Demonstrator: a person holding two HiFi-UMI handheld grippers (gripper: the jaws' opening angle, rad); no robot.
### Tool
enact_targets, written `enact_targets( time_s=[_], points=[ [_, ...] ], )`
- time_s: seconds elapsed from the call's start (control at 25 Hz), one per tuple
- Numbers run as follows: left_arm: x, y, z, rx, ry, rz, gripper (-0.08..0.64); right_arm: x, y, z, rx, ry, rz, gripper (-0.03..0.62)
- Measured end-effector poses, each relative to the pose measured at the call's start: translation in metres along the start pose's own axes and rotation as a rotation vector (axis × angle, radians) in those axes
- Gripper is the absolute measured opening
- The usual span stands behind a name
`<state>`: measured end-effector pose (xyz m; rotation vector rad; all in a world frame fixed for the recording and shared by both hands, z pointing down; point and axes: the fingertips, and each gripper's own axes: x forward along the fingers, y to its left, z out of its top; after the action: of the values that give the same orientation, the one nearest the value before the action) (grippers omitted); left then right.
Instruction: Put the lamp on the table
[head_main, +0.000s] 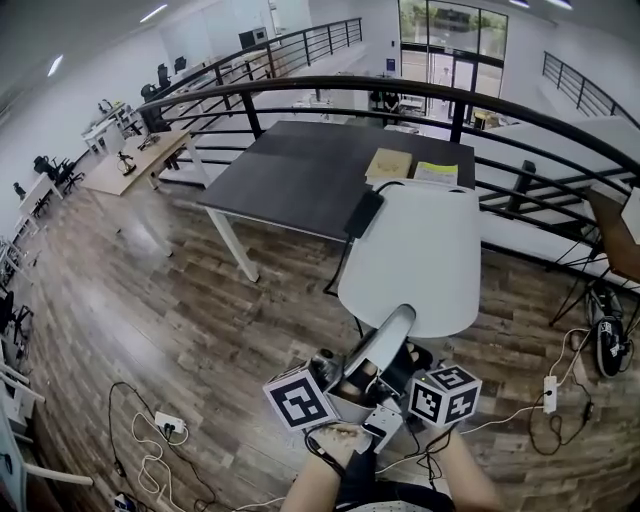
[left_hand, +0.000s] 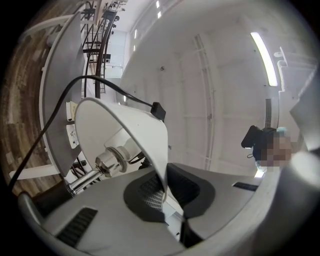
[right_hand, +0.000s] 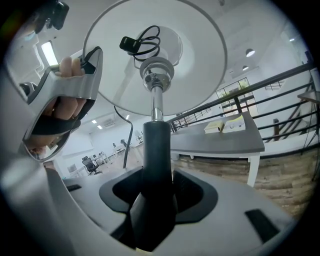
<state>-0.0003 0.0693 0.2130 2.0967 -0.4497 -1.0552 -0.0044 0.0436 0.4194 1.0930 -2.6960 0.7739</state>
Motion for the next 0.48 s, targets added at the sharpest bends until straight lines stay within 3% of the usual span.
enact_targets(
  time_s=[0.48],
  points=[
    [0.032, 0.054, 0.062, -0.033, 0.027, -0.009, 0.012, 0.069, -0.030, 0.039, 0.018, -0.003, -0.040, 0.207]
  ],
)
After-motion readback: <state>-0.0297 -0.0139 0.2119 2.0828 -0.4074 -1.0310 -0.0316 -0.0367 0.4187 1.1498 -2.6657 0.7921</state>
